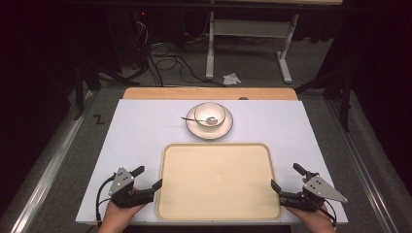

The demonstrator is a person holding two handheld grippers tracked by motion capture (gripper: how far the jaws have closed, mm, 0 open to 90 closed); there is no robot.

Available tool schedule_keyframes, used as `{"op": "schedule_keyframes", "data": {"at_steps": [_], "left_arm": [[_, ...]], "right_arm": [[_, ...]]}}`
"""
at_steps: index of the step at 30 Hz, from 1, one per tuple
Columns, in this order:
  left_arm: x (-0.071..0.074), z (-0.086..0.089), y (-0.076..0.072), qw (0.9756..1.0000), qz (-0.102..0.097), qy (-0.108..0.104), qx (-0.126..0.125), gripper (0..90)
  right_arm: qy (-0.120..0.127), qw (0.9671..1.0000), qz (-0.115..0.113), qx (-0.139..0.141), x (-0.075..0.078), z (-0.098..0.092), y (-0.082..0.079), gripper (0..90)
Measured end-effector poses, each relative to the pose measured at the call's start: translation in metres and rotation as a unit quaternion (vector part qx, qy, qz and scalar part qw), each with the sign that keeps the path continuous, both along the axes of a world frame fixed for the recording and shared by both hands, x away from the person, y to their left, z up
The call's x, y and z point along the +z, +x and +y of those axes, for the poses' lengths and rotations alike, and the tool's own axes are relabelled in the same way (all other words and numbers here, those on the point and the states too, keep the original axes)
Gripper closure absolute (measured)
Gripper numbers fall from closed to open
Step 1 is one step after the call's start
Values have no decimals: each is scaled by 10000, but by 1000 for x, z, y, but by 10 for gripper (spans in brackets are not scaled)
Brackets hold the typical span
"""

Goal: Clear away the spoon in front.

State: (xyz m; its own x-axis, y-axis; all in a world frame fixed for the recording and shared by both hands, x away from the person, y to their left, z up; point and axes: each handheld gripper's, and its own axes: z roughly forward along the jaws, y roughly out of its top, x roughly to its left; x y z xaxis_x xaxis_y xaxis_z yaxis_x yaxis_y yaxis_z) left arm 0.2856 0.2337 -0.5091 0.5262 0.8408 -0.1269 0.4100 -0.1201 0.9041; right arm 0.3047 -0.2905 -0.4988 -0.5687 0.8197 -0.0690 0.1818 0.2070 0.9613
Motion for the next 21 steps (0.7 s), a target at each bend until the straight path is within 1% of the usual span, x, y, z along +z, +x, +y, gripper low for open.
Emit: {"op": "schedule_keyframes", "data": {"at_steps": [2, 5, 8, 11, 13, 17, 18, 19, 21], "left_arm": [[0, 1, 1, 10000, 42, -17, 34, 166], [5, 1, 1, 9999, 25, -69, 93, 168], [9, 0, 1, 9999, 24, -144, -26, 170], [9, -5, 0, 9999, -98, 23, -44, 165], [11, -7, 2, 9999, -108, 102, -46, 154], [21, -8, 9, 9997, -167, 160, -46, 136], [24, -7, 11, 9997, -149, 187, -102, 135], [27, -6, 13, 9996, -135, 182, -141, 141], [32, -4, 17, 9996, -179, 168, -118, 152]], "right_arm": [[13, 10000, 27, -7, 0, 0, 0, 36], [-16, 10000, 11, 12, 0, 0, 0, 36], [-11, 10000, 12, 15, 0, 0, 0, 36], [-20, 10000, 15, 15, 0, 0, 0, 36], [9, 10000, 30, -6, 0, 0, 0, 36], [-4, 10000, 6, -8, 0, -1, 0, 36], [-5, 10000, 8, -6, 0, -1, 0, 36], [-7, 10000, 14, -15, 0, -1, 0, 36], [1, 10000, 9, -28, 0, -1, -1, 36]]}}
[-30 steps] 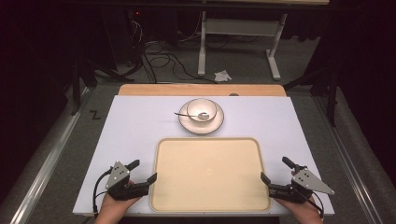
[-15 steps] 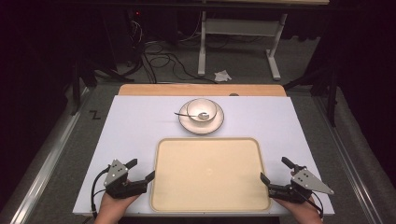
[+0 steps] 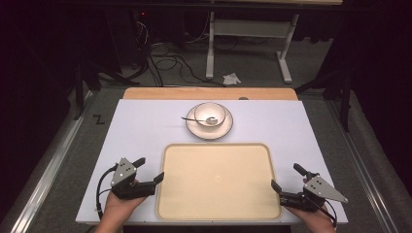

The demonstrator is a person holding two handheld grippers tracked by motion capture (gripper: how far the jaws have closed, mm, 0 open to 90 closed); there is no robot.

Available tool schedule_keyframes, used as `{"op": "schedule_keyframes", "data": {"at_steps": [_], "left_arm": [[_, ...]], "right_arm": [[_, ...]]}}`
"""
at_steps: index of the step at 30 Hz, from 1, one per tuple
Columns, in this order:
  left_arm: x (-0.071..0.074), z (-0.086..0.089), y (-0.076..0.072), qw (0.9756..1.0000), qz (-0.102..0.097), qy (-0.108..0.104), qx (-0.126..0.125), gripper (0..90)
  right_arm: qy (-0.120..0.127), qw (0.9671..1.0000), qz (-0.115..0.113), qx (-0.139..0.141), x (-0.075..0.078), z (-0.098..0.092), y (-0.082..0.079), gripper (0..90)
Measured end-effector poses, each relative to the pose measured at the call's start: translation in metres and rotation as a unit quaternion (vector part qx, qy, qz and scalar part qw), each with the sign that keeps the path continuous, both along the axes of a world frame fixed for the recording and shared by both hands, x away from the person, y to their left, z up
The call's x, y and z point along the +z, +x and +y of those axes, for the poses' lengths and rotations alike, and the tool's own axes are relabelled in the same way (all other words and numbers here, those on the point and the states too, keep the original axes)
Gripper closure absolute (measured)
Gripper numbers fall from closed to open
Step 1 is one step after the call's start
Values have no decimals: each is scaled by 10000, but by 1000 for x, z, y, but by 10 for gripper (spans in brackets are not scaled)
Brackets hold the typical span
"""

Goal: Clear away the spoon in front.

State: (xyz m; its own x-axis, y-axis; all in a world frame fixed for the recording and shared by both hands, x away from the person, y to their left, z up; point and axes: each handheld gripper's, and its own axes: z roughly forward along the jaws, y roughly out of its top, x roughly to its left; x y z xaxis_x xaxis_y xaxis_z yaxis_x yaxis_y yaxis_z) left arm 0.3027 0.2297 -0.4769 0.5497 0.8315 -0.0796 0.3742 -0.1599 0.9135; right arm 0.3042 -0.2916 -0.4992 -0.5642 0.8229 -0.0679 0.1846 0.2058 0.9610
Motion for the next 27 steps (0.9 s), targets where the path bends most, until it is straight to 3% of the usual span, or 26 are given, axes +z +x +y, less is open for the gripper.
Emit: {"op": "schedule_keyframes", "data": {"at_steps": [4, 9, 13, 17, 27], "left_arm": [[8, 2, 9, 9999, 58, -124, 61, 154], [11, -3, 20, 9998, 34, -157, 97, 160], [12, -11, 30, 9998, 122, -64, 121, 161], [14, -19, 41, 9997, 158, -129, 122, 156], [22, -40, 73, 9991, 363, -211, 111, 6]], "right_arm": [[4, 10000, 32, 0, -1, -1, 0, 36], [22, 10000, 29, -12, 0, -1, 0, 36], [11, 10000, 30, -8, -1, -1, 0, 36], [2, 10000, 20, 3, -1, -2, 0, 35], [-4, 10000, 14, 11, -1, -3, 0, 35]]}}
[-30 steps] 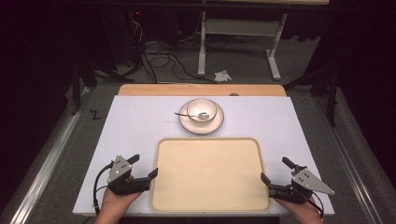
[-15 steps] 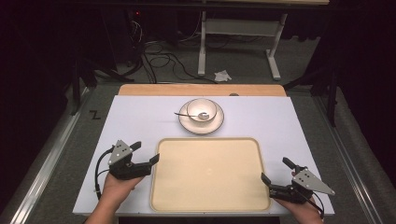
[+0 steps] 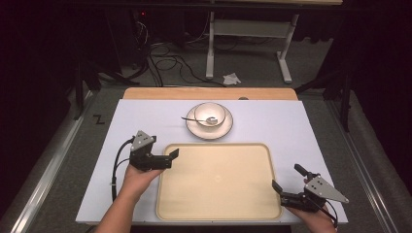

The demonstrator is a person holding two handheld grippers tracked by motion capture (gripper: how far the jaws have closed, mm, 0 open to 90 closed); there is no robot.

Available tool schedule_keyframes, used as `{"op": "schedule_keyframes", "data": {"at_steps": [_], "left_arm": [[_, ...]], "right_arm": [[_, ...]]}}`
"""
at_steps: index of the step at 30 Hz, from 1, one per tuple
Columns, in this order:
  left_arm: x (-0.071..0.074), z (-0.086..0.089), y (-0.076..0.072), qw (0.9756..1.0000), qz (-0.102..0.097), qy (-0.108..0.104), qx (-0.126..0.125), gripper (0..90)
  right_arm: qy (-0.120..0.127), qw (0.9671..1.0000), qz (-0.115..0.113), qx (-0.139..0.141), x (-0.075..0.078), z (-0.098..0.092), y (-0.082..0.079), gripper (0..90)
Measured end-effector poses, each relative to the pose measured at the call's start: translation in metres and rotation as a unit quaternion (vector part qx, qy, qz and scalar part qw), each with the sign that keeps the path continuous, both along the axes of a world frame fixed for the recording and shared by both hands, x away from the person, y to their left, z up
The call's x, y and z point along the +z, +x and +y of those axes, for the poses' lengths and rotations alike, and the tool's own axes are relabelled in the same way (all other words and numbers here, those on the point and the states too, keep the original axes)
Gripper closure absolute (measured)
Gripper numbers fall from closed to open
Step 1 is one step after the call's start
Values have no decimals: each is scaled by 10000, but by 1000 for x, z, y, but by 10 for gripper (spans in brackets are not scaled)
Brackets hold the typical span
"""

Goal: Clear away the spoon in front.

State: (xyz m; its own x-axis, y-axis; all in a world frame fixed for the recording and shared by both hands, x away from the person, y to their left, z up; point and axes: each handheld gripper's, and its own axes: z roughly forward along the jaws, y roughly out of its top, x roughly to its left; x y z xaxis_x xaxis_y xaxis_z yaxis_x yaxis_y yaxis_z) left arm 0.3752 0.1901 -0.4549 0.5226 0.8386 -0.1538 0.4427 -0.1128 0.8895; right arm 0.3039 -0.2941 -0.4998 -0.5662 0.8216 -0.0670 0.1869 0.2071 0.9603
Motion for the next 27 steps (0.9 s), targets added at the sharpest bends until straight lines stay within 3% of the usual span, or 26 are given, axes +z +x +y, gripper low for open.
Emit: {"op": "schedule_keyframes", "data": {"at_steps": [15, 27], "left_arm": [[16, -18, 41, 9997, 77, 228, 23, 11], [15, -22, 69, 9997, 236, 79, 58, 62]], "right_arm": [[7, 10000, 12, -15, 0, -1, 1, 35], [47, 10000, 9, -8, 0, -1, 0, 36]]}}
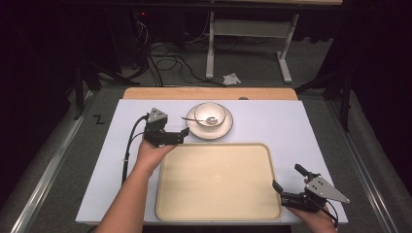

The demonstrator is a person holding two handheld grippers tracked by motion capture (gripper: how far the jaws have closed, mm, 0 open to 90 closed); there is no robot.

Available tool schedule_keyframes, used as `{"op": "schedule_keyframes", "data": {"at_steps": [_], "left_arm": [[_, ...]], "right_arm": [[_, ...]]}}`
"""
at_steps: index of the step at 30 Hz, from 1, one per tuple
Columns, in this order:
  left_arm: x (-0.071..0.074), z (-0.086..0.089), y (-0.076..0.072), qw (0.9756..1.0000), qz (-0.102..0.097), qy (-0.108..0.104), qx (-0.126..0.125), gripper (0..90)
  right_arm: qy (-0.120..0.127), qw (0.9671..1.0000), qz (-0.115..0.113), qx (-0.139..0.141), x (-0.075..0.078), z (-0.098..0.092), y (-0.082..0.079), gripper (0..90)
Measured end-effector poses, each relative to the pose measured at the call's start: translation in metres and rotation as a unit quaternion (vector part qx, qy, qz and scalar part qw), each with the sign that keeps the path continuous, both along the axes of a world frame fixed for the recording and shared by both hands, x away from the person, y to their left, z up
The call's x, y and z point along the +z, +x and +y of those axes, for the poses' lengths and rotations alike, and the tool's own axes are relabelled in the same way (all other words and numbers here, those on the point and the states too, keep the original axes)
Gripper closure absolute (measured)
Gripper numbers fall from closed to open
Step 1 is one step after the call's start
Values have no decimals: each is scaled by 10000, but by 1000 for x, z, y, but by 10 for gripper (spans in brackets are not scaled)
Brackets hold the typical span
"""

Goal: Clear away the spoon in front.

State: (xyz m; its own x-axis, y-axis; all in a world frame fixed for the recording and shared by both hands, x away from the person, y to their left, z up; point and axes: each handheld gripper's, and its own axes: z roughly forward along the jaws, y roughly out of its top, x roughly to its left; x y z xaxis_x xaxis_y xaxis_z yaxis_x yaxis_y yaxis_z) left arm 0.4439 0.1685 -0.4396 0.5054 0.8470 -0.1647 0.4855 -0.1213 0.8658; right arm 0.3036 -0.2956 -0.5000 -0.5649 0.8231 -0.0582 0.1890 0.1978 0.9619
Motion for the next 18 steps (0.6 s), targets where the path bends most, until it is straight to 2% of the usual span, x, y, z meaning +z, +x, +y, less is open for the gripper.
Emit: {"op": "schedule_keyframes", "data": {"at_steps": [10, 14, 16, 18], "left_arm": [[-2, -10, 20, 9995, 235, -184, 85, 169], [-2, -9, 24, 9989, 335, -265, 190, 304], [-1, -7, 26, 9981, 392, -389, 278, 383], [-1, -5, 27, 9974, 445, -507, 263, 427]], "right_arm": [[1, 10000, 9, 11, -1, -1, 0, 35], [3, 10000, 7, 7, -1, -1, -1, 36], [-3, 10000, 1, 25, -1, 0, -1, 35], [-5, 10000, -6, 28, -1, 0, -1, 35]]}}
